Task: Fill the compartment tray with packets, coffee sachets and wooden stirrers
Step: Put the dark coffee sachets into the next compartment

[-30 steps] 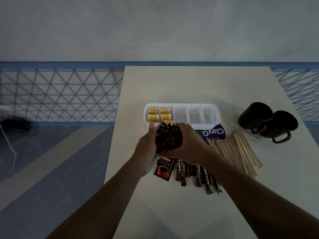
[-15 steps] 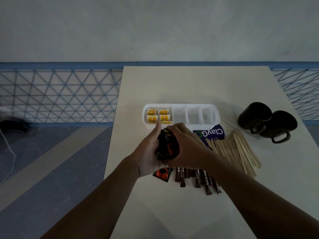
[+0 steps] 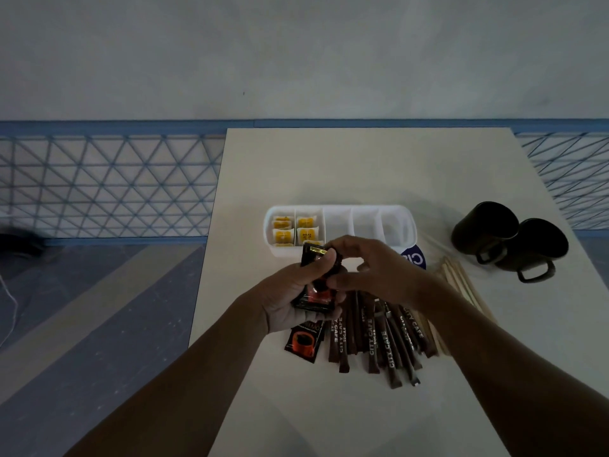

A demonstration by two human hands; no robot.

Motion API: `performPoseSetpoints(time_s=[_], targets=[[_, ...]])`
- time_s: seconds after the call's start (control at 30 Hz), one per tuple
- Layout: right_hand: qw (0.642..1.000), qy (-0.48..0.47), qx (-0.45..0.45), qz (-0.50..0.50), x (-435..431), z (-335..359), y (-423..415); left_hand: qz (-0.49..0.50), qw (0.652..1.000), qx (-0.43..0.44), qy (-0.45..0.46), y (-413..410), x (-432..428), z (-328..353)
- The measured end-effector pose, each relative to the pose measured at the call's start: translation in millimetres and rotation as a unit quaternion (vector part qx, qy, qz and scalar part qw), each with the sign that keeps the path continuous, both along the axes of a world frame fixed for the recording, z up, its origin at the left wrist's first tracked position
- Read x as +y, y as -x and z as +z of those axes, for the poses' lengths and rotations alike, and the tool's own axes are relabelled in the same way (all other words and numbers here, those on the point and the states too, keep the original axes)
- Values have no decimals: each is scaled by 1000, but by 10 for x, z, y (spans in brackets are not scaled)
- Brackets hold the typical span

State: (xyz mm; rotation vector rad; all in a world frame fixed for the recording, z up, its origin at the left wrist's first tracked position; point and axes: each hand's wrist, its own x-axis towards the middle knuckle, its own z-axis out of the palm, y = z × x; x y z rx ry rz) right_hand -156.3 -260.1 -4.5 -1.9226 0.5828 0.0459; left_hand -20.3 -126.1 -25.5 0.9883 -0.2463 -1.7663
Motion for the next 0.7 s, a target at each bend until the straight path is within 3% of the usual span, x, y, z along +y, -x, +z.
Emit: performPoseSetpoints(time_s=[0.13,0.23,0.43,0.6,0.7], targets=[[997,15,-33,-71,-109,-24,-59,-9,999,-40,15,17,-113,16],[995,-16,-32,-98,-225,-66,-85,-13,992,-129,6,7,-183,19],[981,-46,-52,-182,-401,-127,-132,-12,934,-357,-13,-145,-307,7],[969,-149,-54,-190,-458,-198,-171,20,900,-436,-20,-208,-467,22],[974,-114,-47,-188,-482,-200,-222,38,873,-486,-25,-225,-566,34]])
